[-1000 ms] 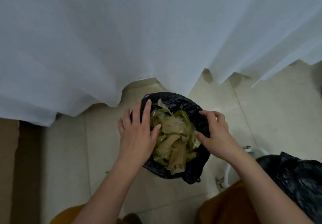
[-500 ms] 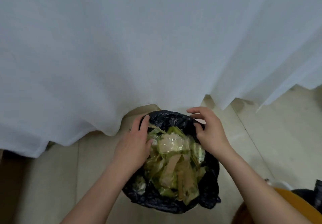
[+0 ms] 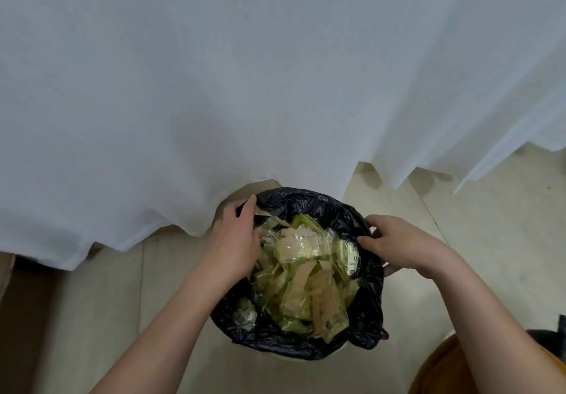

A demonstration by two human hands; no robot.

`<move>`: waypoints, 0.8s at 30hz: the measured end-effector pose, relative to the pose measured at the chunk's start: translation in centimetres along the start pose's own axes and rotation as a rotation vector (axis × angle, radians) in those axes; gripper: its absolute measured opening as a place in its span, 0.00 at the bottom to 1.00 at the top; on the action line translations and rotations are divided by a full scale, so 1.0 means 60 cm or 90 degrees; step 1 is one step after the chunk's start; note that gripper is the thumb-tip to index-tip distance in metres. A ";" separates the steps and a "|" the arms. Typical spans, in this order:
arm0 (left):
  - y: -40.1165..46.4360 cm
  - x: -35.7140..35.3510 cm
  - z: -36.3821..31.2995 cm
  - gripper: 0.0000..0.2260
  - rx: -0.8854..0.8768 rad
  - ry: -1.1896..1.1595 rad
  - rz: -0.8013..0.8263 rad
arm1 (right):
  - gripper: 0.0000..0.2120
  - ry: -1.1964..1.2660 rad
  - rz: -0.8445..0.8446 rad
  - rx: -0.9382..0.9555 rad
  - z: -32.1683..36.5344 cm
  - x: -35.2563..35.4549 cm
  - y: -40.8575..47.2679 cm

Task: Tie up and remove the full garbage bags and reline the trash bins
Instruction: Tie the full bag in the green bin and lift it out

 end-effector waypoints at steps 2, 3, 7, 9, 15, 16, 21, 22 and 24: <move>0.007 0.003 0.000 0.25 0.004 -0.046 -0.015 | 0.07 -0.043 -0.026 0.049 0.002 0.004 0.003; 0.010 0.008 -0.001 0.23 0.010 -0.086 -0.033 | 0.07 -0.084 -0.066 0.084 0.005 0.006 0.005; 0.006 0.036 0.008 0.19 0.075 -0.214 -0.134 | 0.13 0.070 -0.162 0.130 0.008 0.012 -0.001; 0.003 0.040 0.023 0.18 0.124 -0.236 -0.144 | 0.14 0.136 -0.082 0.089 -0.002 0.012 -0.006; 0.007 0.032 0.060 0.14 0.144 -0.120 -0.150 | 0.21 0.058 0.199 0.010 -0.028 0.000 -0.021; 0.008 0.032 0.062 0.11 0.143 -0.107 -0.153 | 0.23 0.076 0.209 0.011 -0.029 0.001 -0.022; 0.011 0.041 0.059 0.09 0.133 -0.077 -0.195 | 0.26 0.123 0.156 0.024 -0.028 0.011 -0.018; 0.012 0.042 0.059 0.09 0.129 -0.079 -0.201 | 0.27 0.117 0.146 0.024 -0.028 0.013 -0.017; 0.014 0.042 0.058 0.09 0.115 -0.078 -0.197 | 0.29 0.103 0.129 0.024 -0.031 0.017 -0.015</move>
Point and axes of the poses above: each hand's wrist, its own y-axis towards the middle knuckle, its own x-axis out of the back of the hand, z = x × y, the point moved 3 cm from there along y, towards the middle knuckle, and after that the axes turned 6 degrees about -y, right-handed, at the moved point
